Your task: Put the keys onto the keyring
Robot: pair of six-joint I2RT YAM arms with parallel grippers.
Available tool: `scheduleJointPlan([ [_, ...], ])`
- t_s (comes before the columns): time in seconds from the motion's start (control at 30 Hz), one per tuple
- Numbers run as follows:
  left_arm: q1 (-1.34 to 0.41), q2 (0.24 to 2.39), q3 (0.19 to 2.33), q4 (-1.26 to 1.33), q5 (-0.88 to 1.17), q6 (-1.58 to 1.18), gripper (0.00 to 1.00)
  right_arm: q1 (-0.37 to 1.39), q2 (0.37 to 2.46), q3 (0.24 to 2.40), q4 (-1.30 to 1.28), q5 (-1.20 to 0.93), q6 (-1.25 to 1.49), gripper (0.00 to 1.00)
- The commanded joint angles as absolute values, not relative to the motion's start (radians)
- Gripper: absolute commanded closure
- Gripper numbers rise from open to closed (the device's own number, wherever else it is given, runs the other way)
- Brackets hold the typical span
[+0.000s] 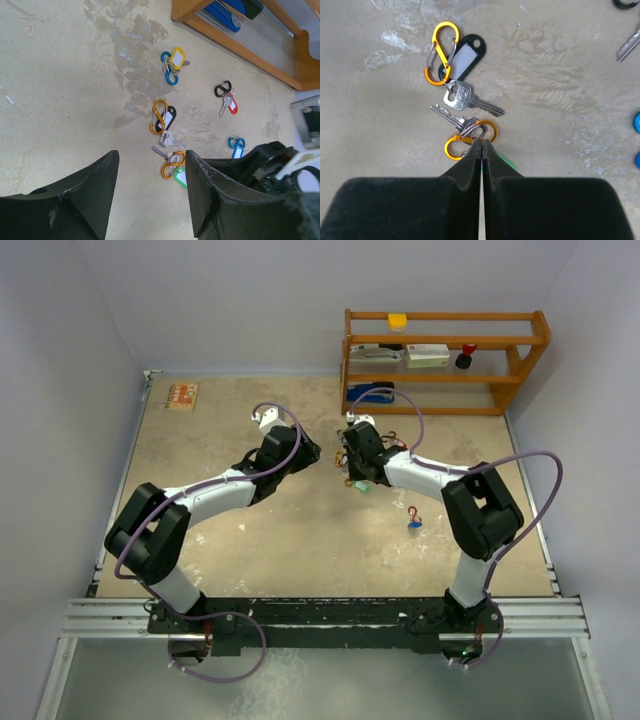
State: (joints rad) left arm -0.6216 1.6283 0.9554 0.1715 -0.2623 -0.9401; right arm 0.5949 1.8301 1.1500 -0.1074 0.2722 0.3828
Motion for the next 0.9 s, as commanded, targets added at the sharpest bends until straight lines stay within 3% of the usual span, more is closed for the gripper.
scheduleJointPlan([
  [0.0,-0.613,1.619,0.953,0.219,-0.248,-0.936,0.48,0.598,1.745,1.166,-0.099,0.306,0.362,0.96],
  [0.1,-0.613,1.617,0.946,0.225,-0.245,-0.939,0.48,0.598,1.752,1.166,-0.104,0.3,0.362,0.84],
  [0.33,-0.613,1.617,0.947,0.225,-0.246,-0.937,0.47,0.598,1.8,1.192,-0.124,0.271,0.356,0.69],
  [0.87,-0.607,1.624,0.947,0.225,-0.239,-0.933,0.47,0.598,1.854,1.201,-0.115,0.243,0.354,0.75],
])
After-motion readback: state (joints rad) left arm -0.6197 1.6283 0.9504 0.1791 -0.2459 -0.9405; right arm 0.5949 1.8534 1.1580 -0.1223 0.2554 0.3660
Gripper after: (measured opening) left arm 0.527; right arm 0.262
